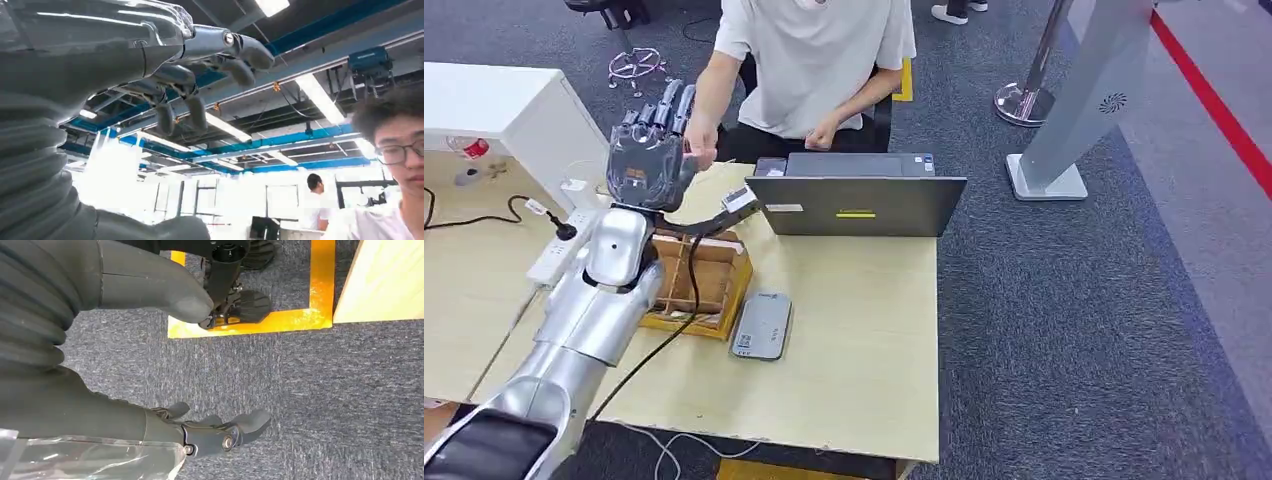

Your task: Pass the card to the sensor for recognition and then transmit it.

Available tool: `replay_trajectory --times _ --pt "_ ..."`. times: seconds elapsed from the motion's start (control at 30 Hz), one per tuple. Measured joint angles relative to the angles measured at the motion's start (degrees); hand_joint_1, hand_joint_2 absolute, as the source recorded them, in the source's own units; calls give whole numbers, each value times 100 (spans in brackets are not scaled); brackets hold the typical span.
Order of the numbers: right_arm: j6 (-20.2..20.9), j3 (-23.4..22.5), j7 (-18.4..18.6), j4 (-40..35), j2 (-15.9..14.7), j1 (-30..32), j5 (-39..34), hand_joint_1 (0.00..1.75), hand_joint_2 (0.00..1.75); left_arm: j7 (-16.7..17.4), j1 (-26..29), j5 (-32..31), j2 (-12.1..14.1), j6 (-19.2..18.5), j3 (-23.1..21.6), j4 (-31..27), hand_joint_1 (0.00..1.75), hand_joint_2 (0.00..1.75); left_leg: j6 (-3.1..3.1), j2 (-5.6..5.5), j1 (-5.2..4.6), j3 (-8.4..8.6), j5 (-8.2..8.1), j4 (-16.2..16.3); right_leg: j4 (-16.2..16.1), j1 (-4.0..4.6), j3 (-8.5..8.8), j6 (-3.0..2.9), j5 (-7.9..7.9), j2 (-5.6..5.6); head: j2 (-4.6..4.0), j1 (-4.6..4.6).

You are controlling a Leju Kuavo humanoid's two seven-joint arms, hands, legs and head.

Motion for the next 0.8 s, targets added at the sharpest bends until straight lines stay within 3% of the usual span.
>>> replay_trajectory --times 0.23,0.47,0.6,0.8 --pt "0 -120 -74 0 0 66 -72 0 175 -169 601 403 -74 -79 -22 -637 0 175 2 1 0 -1 -3 0 -2 0 -1 1 -1 1 0 -2" --pt "-20 -360 -253 0 0 231 -273 0 175 -334 1902 626 -92 -262 -273 -2474 0 175 6 4 -2 -3 -17 -1 -6 -2 -1 6 -7 7 0 -2" --pt "-77 -569 -295 0 0 318 -396 0 175 -396 2913 553 75 -435 -564 -3557 0 175 13 11 -2 -3 -30 -2 -6 -2 -2 15 -20 11 0 -2" --pt "-116 -842 -289 0 0 350 -461 0 175 -341 3844 600 588 -1616 -894 -4319 0 175 12 8 -1 -1 -33 -3 -6 -1 -1 14 -28 9 0 -2"
